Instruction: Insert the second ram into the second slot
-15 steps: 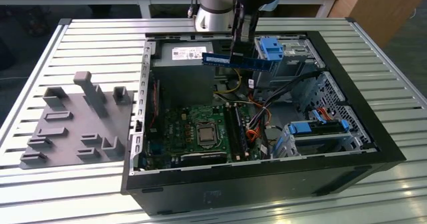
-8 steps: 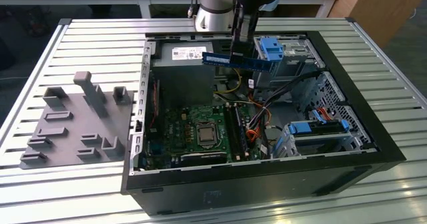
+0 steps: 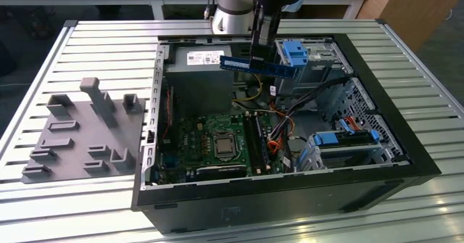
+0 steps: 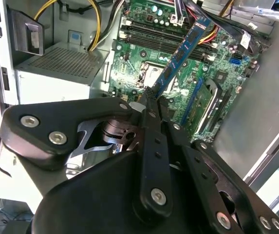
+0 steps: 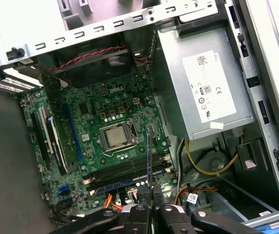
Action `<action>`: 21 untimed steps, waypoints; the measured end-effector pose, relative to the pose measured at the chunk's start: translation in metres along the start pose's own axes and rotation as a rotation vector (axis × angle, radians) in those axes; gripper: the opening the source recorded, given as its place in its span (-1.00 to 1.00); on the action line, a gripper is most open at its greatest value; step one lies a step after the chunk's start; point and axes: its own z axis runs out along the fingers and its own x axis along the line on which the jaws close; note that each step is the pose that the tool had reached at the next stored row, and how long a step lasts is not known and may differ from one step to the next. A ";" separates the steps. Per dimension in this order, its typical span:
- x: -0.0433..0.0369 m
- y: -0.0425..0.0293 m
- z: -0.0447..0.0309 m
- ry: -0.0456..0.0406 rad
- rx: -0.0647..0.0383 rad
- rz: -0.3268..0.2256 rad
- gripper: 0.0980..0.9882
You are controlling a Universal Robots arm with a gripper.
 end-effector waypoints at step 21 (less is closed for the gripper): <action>0.0000 0.0000 0.0000 -0.0042 0.002 0.110 -0.92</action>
